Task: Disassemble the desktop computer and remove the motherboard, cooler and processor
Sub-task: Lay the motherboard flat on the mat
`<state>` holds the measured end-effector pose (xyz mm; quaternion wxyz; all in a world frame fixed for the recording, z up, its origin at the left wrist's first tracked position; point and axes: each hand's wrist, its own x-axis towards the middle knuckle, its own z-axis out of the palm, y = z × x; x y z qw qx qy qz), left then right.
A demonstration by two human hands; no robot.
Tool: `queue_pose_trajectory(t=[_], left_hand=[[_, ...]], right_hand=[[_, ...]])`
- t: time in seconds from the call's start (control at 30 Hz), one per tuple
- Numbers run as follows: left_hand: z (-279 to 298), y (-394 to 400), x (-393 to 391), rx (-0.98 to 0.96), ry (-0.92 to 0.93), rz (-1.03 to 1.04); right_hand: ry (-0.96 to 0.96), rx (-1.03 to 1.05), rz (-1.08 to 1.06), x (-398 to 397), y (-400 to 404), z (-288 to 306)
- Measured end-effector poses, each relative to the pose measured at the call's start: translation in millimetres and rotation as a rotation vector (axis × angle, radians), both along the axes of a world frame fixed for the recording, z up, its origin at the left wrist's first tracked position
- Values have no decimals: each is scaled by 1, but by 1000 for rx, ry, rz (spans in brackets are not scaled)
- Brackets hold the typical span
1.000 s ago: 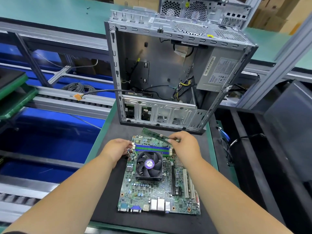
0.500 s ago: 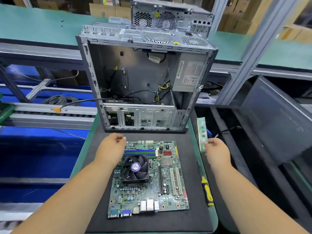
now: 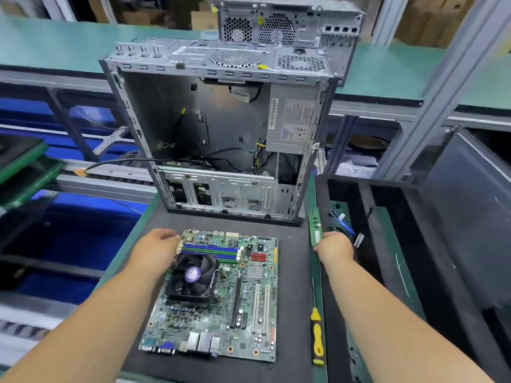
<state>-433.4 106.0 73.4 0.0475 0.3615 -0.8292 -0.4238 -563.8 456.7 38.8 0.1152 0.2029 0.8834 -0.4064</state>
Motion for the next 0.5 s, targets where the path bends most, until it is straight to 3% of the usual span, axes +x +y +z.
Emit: queue_pose_trajectory(t=[0.23, 0.4, 0.5], left_hand=[[-12, 1, 2, 102, 3, 121], [-15, -5, -4, 196, -5, 174], [-12, -8, -9, 187, -67, 125]], right_hand=[[90, 110, 72, 2, -3, 9], [195, 35, 64, 17, -14, 19], [237, -16, 218, 31, -39, 27]])
